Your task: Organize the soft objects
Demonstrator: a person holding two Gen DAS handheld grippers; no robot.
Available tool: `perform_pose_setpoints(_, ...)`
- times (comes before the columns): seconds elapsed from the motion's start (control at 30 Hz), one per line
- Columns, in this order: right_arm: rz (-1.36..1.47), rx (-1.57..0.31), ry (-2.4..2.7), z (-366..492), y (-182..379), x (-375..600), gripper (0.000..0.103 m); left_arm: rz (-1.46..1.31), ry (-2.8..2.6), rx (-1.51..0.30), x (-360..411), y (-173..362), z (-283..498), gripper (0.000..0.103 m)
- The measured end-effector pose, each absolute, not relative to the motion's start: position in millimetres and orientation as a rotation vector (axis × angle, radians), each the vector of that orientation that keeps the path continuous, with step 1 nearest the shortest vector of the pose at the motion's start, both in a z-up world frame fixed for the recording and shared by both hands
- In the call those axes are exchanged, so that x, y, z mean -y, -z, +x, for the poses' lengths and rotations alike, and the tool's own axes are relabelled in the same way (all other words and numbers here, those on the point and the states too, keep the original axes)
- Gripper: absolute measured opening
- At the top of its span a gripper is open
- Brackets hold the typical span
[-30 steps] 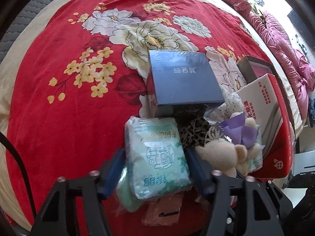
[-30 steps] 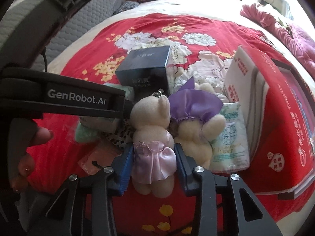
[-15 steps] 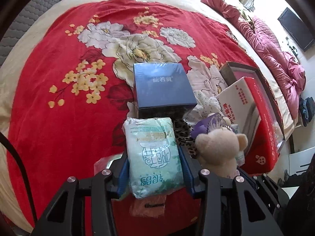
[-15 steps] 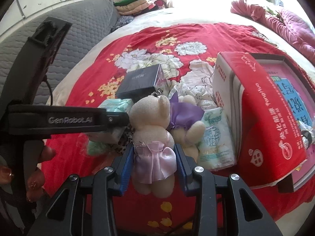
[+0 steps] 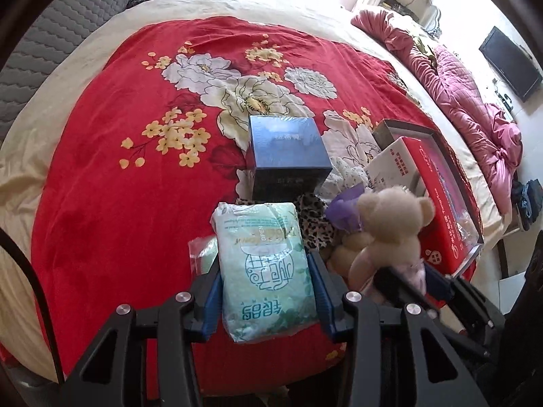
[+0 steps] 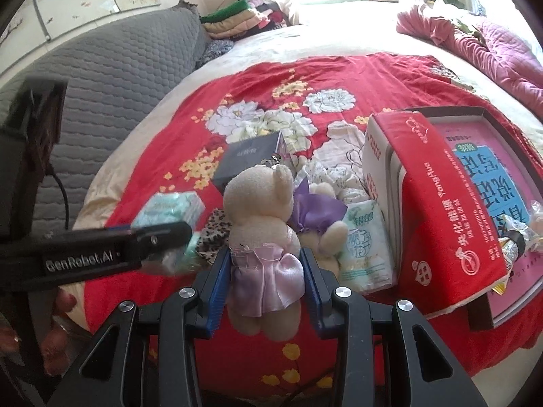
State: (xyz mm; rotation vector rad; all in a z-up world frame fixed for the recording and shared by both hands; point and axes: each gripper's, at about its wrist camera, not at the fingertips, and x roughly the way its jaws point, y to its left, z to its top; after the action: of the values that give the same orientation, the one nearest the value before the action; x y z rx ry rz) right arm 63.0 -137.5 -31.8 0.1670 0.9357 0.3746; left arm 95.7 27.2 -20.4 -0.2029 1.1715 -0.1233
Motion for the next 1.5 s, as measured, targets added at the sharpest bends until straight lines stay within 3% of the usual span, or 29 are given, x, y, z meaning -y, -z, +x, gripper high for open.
perform_pose_setpoints(1.5, 0.294, -0.753, -0.206, 36, -62, 250, 0.041, -0.012, 0.244, -1.033, 89, -64, 59, 0.046)
